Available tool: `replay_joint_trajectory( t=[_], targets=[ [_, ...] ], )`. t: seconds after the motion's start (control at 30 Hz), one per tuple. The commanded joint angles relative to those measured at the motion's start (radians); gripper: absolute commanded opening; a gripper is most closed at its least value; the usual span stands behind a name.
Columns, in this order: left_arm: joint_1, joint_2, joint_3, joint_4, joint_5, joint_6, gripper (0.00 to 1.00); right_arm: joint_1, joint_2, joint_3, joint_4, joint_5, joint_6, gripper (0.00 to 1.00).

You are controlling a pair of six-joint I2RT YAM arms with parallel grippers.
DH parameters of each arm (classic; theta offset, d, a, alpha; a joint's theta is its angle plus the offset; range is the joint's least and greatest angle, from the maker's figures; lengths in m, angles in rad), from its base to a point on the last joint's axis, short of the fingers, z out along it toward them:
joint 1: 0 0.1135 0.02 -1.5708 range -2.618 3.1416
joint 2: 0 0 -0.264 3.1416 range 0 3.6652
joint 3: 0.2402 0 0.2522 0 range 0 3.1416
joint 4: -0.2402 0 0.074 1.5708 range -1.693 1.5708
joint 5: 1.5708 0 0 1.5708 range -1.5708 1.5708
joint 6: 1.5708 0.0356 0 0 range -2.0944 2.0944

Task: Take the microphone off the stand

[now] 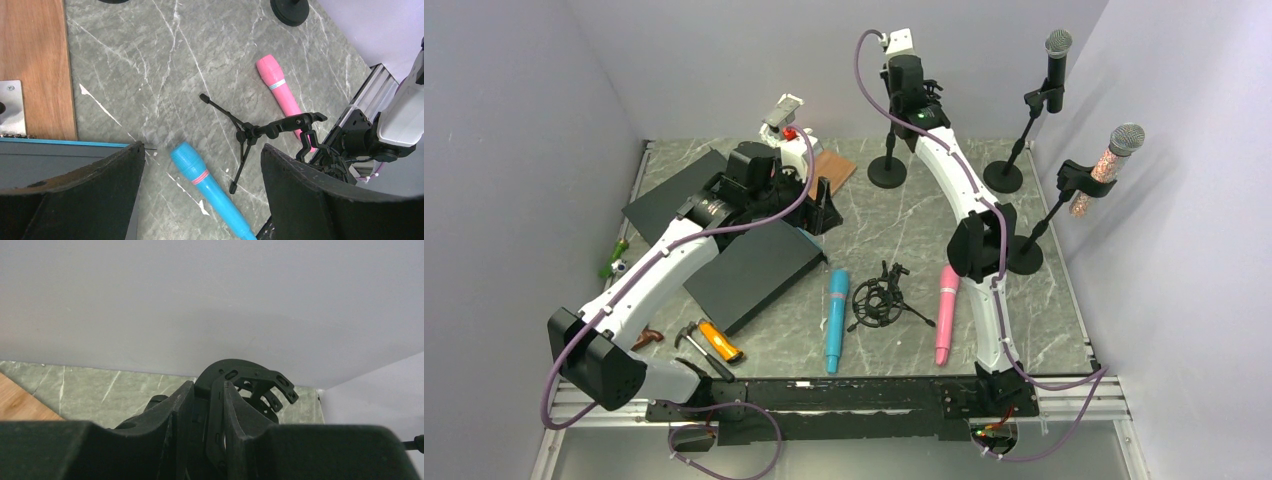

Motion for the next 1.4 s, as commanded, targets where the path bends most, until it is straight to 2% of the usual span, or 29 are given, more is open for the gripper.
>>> replay_joint_trajectory(
  t=[0.0, 0.23, 0.53, 0.77, 1.0, 1.23, 1.37],
  targets=[
    [0.0, -0.011, 0.018, 0.015, 0.019, 0.014, 0.89, 0.012, 0.07, -0.072, -0.238, -0.095, 0.05, 0.27],
    [0.0, -0.011, 0.014, 0.018, 0.022, 0.015, 0.89, 0.015, 0.058, -0.109, -0.273, -0.114, 0.006, 0.27],
    [0.0, -0.01, 0.016, 0.017, 0.024, 0.013, 0.89, 0.024, 0.044, -0.198, -0.309, -0.097, -0.139, 0.28],
    [0.0, -0.011, 0.013, 0.021, 0.024, 0.012, 0.89, 0.026, 0.07, -0.22, -0.316, -0.104, -0.155, 0.28],
    [0.002, -0.017, 0.002, 0.035, 0.026, 0.008, 0.9, 0.03, 0.117, -0.15, -0.328, -0.126, -0.181, 0.39],
    [0.002, -0.032, -0.009, 0.049, 0.022, 0.004, 0.91, 0.03, 0.153, -0.165, -0.346, -0.102, -0.162, 0.39],
    [0.002, -0.039, -0.015, 0.054, 0.017, 0.003, 0.92, 0.032, 0.152, -0.057, -0.369, -0.085, -0.132, 0.52]
  ],
)
